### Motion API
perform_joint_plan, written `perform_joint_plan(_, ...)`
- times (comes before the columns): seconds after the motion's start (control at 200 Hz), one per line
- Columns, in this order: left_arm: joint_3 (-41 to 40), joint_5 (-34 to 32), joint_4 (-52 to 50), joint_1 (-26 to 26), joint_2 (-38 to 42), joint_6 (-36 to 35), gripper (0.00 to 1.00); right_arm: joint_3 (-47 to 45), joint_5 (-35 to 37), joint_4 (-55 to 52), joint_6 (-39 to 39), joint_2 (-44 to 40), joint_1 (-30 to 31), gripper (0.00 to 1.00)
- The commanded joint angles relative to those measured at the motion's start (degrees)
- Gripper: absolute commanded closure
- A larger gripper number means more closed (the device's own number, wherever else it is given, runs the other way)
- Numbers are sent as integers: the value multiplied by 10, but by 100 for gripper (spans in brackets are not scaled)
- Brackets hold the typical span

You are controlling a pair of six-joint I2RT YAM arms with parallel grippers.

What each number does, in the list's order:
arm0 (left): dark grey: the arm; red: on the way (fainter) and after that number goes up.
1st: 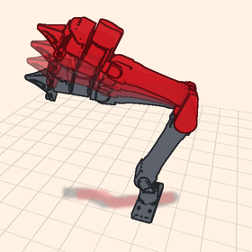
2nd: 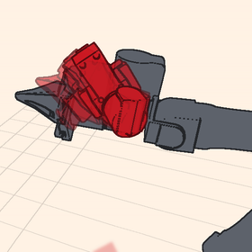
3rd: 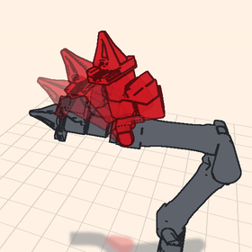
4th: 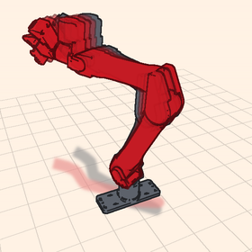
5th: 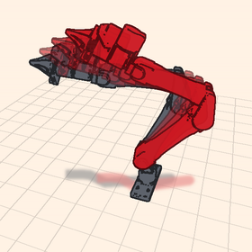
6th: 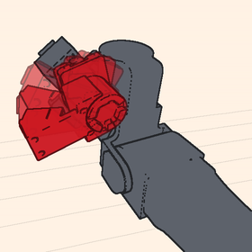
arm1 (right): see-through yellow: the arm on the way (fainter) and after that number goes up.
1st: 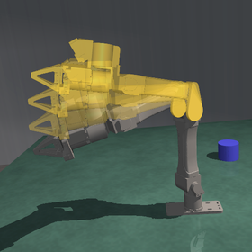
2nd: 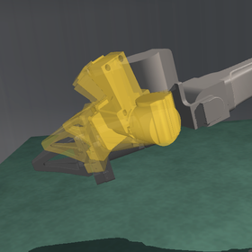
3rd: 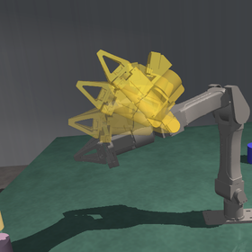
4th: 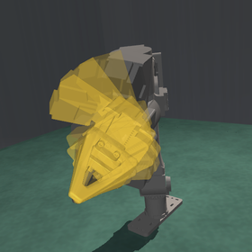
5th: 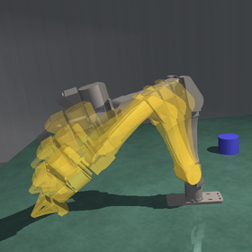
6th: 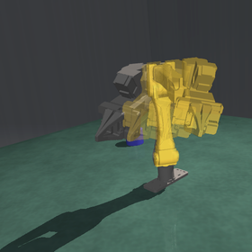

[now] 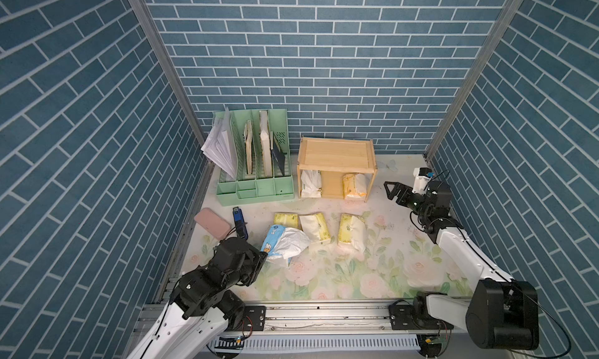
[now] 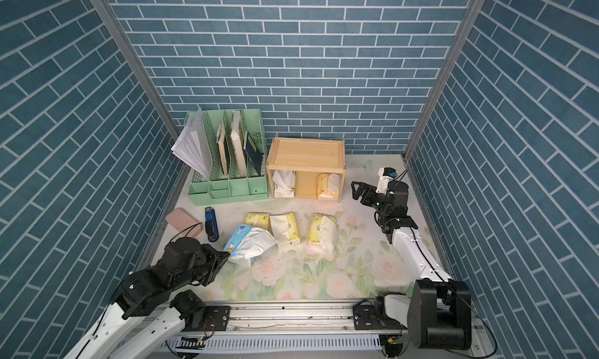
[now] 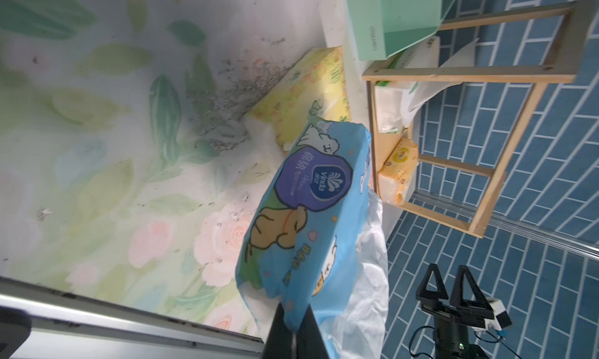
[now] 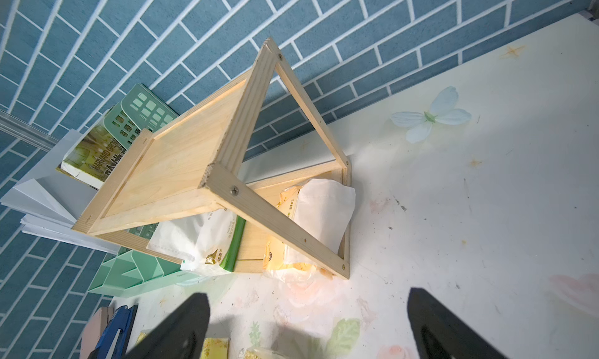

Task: Remove the tissue boxes from the shelf
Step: Place the box of tissues at the center of the board.

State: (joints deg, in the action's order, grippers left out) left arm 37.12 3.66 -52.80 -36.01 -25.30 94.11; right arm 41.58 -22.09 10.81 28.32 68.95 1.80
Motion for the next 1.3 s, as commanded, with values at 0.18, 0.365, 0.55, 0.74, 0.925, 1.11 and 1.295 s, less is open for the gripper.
perform_joint_plan(0.18,-45,30,10,2,-6,48,100,18,-4,21,14,6,-1,1)
perform_joint_plan(0.365,-53,10,24,2,-31,61,100,17,-1,13,9,4,-2,1)
perform_joint_plan(0.55,-25,-42,-24,2,-38,66,100,16,-1,15,9,6,-1,1)
perform_joint_plan(0.74,-64,-3,24,2,-41,74,99,16,0,15,8,8,-1,1)
perform_joint_plan(0.925,-52,-18,18,2,-53,64,74,17,-1,15,9,10,-1,1)
perform_joint_plan(1.11,-19,-41,-7,2,-72,43,41,17,-5,15,6,12,-1,1)
perform_joint_plan(1.295,69,-114,-62,2,-129,-16,33,35,-39,-6,-12,27,-1,1)
